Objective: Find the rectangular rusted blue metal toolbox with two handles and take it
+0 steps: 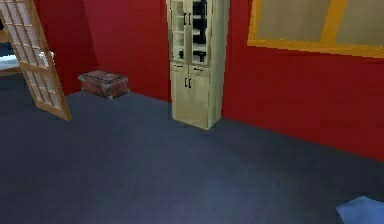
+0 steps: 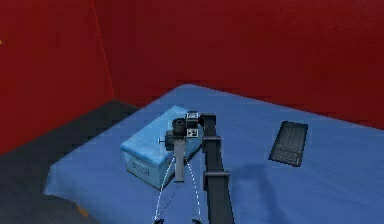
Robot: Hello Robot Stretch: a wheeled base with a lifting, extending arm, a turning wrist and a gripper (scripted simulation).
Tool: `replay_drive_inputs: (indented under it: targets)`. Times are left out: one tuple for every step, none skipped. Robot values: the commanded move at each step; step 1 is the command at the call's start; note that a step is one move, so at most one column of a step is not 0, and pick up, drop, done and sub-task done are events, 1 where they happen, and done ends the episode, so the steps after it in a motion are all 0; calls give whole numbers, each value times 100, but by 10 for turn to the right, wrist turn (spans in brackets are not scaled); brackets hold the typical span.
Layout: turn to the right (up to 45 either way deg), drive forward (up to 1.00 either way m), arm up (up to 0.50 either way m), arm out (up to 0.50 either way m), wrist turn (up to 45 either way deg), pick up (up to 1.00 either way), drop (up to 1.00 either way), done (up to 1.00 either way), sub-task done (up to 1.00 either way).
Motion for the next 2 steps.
replay_drive_inputs:
  targets:
    - [0, 0, 0, 0, 450, 0, 0, 0, 0]
    - [0, 0, 0, 0, 450, 0, 0, 0, 0]
